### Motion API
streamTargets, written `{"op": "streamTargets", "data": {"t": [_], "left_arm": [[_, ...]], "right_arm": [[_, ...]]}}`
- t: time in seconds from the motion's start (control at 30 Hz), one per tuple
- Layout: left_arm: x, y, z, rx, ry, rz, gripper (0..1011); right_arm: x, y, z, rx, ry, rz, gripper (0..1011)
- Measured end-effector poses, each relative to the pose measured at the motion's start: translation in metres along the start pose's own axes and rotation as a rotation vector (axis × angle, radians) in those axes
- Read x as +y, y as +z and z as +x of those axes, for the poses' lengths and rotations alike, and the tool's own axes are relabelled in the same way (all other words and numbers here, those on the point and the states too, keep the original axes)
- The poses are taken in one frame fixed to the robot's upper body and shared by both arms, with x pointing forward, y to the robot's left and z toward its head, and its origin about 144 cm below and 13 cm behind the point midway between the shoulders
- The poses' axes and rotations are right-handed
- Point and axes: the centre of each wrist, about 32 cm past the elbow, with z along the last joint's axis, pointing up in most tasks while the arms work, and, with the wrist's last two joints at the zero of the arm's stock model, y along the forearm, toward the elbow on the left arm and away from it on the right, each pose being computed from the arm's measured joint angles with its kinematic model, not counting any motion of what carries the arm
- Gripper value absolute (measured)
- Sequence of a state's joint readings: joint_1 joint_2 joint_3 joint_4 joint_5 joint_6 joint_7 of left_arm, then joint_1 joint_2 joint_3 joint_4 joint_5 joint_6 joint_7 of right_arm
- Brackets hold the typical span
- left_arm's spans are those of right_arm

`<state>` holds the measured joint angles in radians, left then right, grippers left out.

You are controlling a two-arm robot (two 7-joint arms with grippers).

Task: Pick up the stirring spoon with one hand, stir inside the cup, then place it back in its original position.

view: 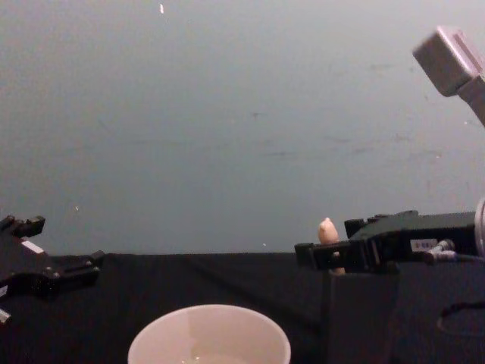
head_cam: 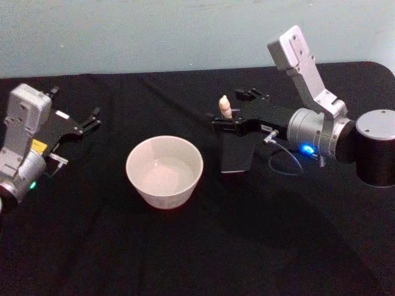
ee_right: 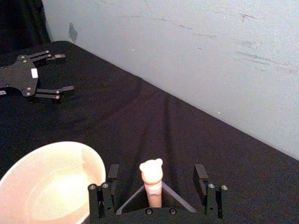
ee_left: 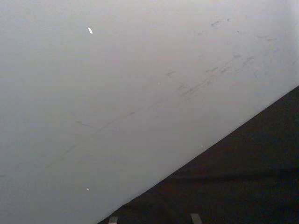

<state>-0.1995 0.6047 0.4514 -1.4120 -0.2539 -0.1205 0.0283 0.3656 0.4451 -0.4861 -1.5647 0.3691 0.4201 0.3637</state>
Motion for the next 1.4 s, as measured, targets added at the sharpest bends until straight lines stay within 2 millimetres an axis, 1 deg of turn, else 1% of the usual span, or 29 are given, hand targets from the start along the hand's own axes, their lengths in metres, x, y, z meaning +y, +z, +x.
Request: {"op": "streamTargets", "data": {"t": [0.13,0.23,0.3,0.53,0.57,0.6,0.67,0.73,0.77,1.0,1.4], "left_arm": [[0.0000,0.0000,0.0000,0.000,0.000,0.000,1001],[0.0000,0.0000,0.0000,0.000,0.000,0.000,1001],[0.0000,0.0000,0.0000,0.000,0.000,0.000,1001],[0.0000,0.0000,0.0000,0.000,0.000,0.000,1001],[0.0000,0.0000,0.0000,0.000,0.000,0.000,1001],[0.0000,0.0000,0.0000,0.000,0.000,0.000,1001],[0.0000,0.0000,0.0000,0.000,0.000,0.000,1001],[0.0000,0.0000,0.0000,0.000,0.000,0.000,1001],[0.0000,0.0000,0.0000,0.000,0.000,0.000,1001],[0.0000,0.0000,0.0000,0.000,0.000,0.000,1001],[0.0000,0.0000,0.0000,0.000,0.000,0.000,1001]], "right_arm": [[0.0001,0.0000,0.0001,0.001,0.000,0.000,997],[0.0002,0.0000,0.0000,0.001,0.000,-0.001,913],[0.0003,0.0000,0.0000,0.002,0.000,-0.001,882],[0.0004,-0.0001,0.0001,0.003,0.000,-0.002,666],[0.0004,-0.0001,0.0001,0.003,0.001,-0.002,666],[0.0004,-0.0001,0.0001,0.003,0.001,-0.002,604],[0.0005,-0.0001,0.0001,0.003,0.001,-0.002,563],[0.0005,-0.0001,0.0001,0.003,0.000,-0.002,482],[0.0005,0.0000,0.0001,0.003,0.000,-0.002,461],[0.0005,-0.0001,0.0001,0.004,0.000,-0.002,230],[0.0005,0.0000,0.0001,0.004,0.000,-0.002,223]]}}
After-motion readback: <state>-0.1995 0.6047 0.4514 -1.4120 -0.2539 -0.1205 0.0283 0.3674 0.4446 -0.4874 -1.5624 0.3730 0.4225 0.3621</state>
